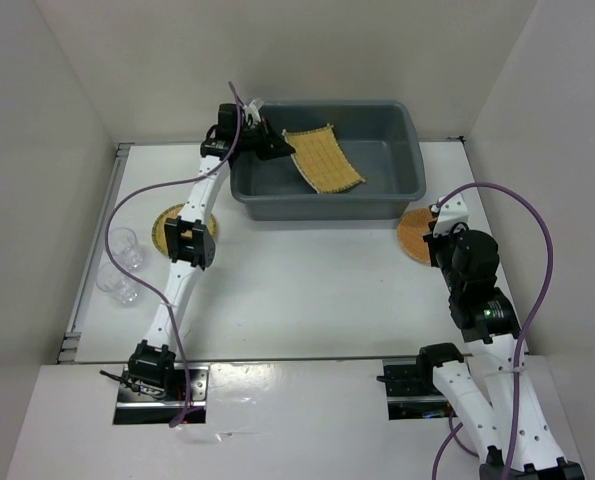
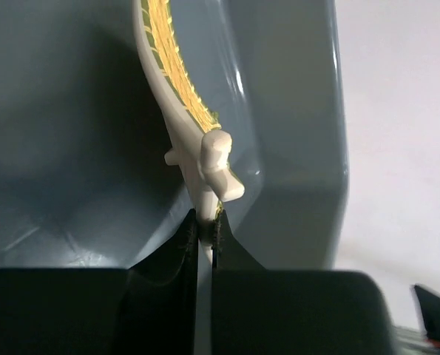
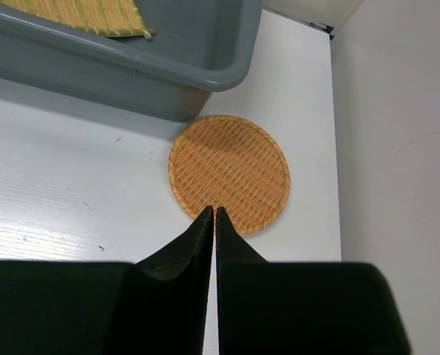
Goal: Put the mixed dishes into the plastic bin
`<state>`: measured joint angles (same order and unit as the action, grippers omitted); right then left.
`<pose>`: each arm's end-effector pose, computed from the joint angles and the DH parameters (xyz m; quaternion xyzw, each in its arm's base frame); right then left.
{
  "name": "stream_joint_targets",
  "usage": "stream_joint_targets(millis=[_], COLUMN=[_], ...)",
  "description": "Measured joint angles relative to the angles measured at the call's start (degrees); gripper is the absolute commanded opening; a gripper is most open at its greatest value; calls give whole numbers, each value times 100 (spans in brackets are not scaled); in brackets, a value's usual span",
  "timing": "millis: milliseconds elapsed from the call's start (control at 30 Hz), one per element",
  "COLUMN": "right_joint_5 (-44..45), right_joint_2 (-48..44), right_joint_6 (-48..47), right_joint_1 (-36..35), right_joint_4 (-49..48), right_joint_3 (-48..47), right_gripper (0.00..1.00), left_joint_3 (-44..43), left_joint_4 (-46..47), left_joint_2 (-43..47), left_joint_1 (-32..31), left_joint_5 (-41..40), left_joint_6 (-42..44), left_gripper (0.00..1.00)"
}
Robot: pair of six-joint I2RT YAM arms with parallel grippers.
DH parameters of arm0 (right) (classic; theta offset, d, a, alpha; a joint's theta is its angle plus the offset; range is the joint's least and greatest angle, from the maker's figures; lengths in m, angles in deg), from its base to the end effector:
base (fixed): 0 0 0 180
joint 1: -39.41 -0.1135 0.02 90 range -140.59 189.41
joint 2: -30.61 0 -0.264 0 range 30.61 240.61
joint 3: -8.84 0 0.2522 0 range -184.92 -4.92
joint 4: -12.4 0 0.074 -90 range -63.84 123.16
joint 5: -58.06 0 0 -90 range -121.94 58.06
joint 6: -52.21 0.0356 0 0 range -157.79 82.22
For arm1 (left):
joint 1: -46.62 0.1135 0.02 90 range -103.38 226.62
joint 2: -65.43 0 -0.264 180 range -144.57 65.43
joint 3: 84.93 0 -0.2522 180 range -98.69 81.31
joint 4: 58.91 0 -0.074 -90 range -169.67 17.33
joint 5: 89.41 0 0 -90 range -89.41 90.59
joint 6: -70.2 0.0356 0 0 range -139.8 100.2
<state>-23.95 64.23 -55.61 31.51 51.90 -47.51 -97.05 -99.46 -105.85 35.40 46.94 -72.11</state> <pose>0.1368 0.0140 0.3256 -0.1377 0.7899 -0.1072 0.5879 0.5928 -0.1439 0.2100 -0.0517 0.7834 -0.5522 0.2805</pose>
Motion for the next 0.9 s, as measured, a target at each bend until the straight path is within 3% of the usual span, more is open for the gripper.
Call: stream_joint_targets(millis=[200, 567, 733, 900], right_joint_5=[0, 0, 0, 0], right_joint_2=[0, 59, 59, 59], right_joint_6=[0, 0, 0, 0], right_joint_1=[0, 0, 0, 0], right_joint_4=[0, -2, -2, -2], right_joint_3=[0, 0, 0, 0], right_gripper=[7, 7, 7, 9], left_joint_3=[0, 0, 0, 0], left_joint_4=[-306, -157, -243, -334], left_joint_2=[363, 444, 431, 341], left_joint_1=[-109, -614, -671, -656], left_joint_5=[4, 297, 385, 402], left_joint_6=[1012, 1318, 1314, 1305], left_gripper=[0, 0, 4, 17])
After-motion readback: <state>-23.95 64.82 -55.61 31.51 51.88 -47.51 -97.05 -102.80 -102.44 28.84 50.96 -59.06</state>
